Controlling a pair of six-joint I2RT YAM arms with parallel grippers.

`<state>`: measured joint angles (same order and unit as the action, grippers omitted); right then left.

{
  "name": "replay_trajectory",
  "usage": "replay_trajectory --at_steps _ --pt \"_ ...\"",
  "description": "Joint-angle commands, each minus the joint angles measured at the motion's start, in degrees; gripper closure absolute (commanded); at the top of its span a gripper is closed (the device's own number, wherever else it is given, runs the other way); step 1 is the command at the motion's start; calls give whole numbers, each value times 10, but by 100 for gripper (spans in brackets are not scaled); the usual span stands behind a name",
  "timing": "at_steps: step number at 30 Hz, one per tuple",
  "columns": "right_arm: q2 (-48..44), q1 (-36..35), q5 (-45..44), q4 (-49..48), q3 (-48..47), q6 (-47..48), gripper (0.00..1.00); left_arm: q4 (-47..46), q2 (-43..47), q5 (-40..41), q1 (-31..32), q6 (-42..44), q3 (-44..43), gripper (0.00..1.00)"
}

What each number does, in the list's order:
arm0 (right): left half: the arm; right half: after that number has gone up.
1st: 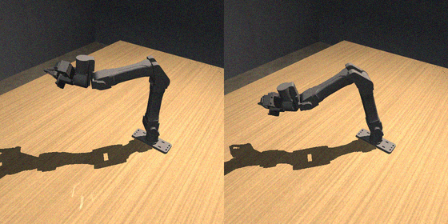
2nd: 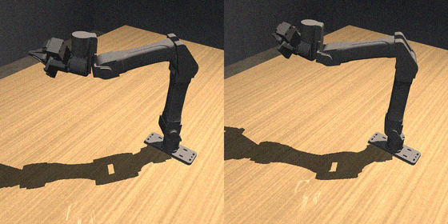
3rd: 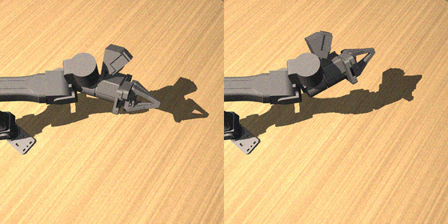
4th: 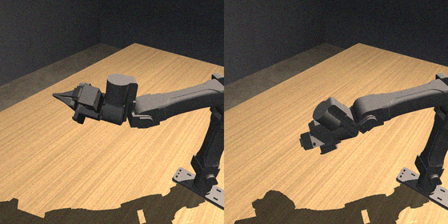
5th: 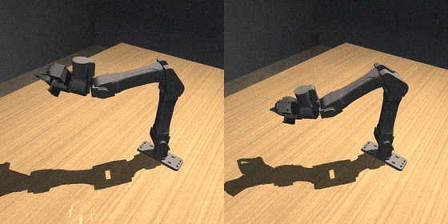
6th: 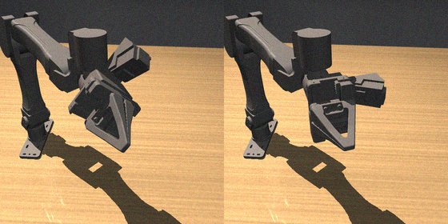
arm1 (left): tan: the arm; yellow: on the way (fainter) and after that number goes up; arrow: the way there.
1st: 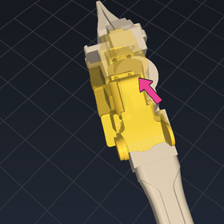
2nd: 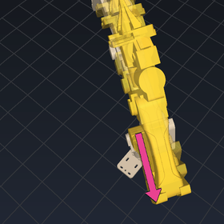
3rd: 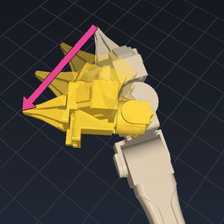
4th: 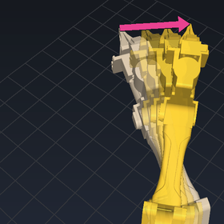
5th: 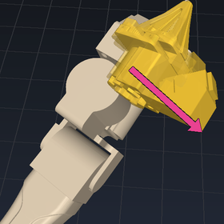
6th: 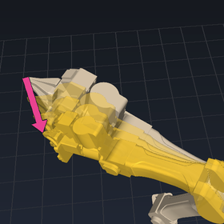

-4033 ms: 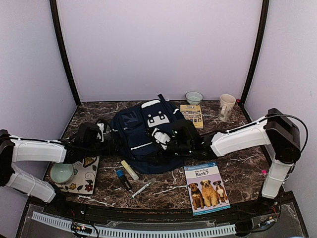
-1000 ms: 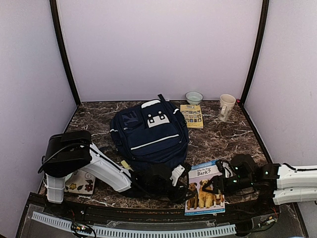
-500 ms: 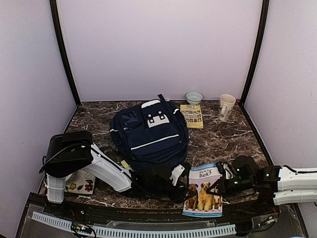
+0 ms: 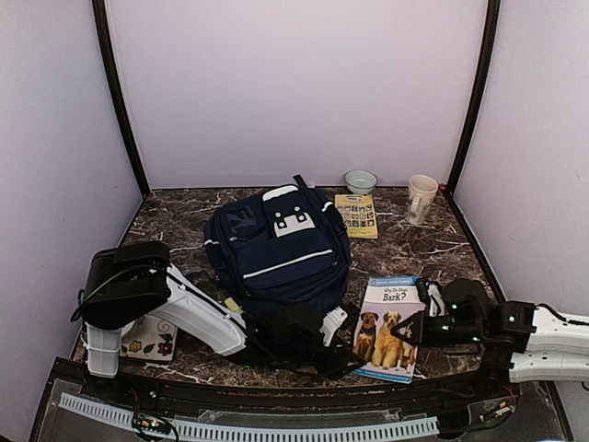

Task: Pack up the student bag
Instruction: Pick up the book from the corner of the board, then pass from the right arm to the left

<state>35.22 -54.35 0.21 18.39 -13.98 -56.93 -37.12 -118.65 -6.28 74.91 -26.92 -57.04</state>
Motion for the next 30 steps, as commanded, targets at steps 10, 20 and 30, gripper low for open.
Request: replay_trajectory --at_steps 10,20,30 --pt "-34 2 -142 -77 -69 158 100 131 165 207 -5 213 21 10" --pt "74 2 -96 -175 -127 340 100 211 306 -5 -139 268 52 7" --pt "198 -5 109 -286 -164 479 100 204 348 -305 -256 301 44 8"
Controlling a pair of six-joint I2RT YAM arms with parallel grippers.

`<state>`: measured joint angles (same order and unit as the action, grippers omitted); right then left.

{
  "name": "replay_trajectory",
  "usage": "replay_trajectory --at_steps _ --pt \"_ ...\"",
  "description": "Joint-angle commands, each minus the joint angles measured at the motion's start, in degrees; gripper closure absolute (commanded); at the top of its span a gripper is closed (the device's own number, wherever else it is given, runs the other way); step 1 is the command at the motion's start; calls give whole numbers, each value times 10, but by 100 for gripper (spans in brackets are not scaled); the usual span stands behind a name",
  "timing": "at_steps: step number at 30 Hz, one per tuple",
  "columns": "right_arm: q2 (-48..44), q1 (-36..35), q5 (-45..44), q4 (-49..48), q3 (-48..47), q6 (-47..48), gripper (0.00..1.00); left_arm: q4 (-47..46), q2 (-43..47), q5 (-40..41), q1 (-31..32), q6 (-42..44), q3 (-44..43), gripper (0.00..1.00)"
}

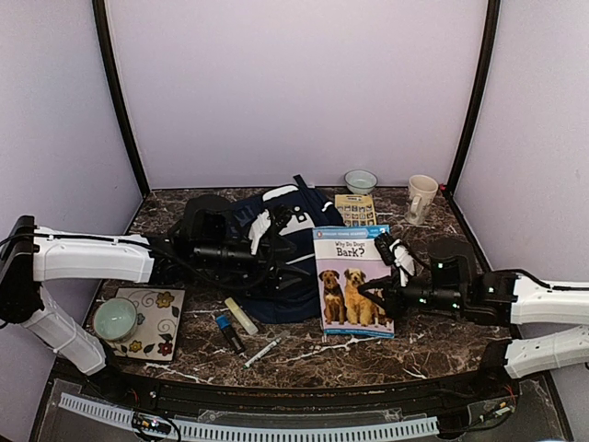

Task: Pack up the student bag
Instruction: Pass from the right arm to the left

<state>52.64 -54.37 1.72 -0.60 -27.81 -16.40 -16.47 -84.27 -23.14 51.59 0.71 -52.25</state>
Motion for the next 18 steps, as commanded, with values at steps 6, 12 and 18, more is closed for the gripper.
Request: replay_trajectory --at_steps 6,12,18 --pt "85 -14 169 -116 -58 124 100 10 -46 -207 -48 48 -47 13" --pt "132 -29 187 -102 -83 145 100 -43 -73 -281 -53 9 -55 41" --pt "144 -30 119 -89 -101 121 100 -52 -55 -267 -53 2 -34 100"
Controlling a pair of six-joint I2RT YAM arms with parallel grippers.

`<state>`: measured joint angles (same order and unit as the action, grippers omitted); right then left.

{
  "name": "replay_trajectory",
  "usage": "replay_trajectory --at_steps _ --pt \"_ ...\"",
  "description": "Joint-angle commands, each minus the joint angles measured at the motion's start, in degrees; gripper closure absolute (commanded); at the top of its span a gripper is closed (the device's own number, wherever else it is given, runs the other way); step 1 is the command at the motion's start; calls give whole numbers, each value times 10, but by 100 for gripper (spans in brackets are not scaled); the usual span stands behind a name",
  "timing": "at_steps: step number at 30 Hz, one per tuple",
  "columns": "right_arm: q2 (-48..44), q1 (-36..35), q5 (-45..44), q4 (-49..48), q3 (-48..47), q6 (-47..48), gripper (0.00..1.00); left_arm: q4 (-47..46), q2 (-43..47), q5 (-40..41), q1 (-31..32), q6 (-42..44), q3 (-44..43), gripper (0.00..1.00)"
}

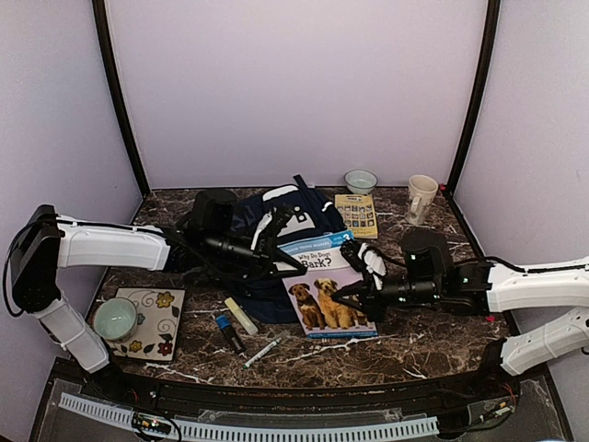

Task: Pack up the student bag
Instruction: Pass from the right arm to the left, then pass from the left arm to the right

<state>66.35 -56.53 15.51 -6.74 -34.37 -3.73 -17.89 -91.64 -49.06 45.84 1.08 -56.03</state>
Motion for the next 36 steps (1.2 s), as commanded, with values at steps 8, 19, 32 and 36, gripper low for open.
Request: replay_trajectory --at_steps 8,19,32,36 --pt "21 -7 -158 -37 -40 -89 0 -115 125 132 -6 -43 124 100" --pt "18 5 -263 -133 2 -164 0 -222 213 314 -8 -98 206 100" --pt "17 63 -165 -230 35 -185 0 -312 224 400 -28 -174 210 100" --pt "20 73 -122 -249 39 -194 0 -334 222 344 -44 -206 207 100"
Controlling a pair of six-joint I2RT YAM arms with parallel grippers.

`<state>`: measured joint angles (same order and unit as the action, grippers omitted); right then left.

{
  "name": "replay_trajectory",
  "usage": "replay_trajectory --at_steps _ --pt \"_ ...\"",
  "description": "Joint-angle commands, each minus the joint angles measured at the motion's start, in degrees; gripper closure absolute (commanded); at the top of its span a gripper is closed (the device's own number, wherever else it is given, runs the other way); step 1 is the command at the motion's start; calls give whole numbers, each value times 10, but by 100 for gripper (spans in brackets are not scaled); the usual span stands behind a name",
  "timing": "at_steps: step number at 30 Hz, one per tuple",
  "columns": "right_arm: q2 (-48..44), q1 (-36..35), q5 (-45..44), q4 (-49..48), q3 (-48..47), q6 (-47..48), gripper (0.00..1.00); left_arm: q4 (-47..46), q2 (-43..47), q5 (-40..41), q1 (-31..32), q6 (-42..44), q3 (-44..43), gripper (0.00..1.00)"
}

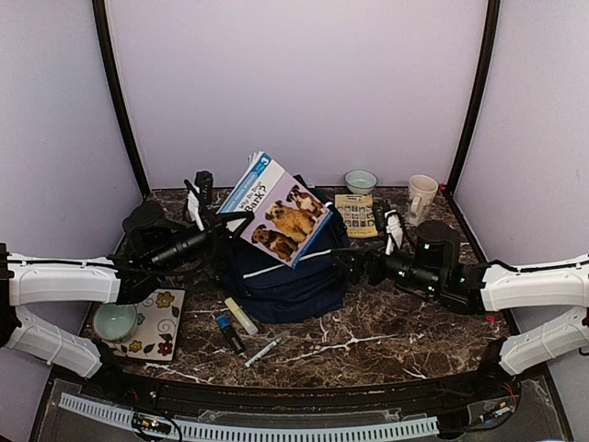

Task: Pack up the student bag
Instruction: Pass from the left arm to the right

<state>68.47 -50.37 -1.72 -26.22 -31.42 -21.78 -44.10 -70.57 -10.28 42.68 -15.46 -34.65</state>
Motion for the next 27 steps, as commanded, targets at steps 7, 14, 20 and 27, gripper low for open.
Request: replay_trajectory --at_steps 7,14,20,27 --pt "13 16 116 -95 13 -17 0 -128 8 -114 -25 -93 -10 100" --pt "24 16 167 -151 23 -31 0 -171 -8 -169 -25 -120 -23 100" --pt "31 16 194 -183 29 -42 1 -192 -20 -192 -25 -143 -41 100" --pt "31 16 216 -216 27 -47 1 -154 -50 -220 -25 -157 -91 100"
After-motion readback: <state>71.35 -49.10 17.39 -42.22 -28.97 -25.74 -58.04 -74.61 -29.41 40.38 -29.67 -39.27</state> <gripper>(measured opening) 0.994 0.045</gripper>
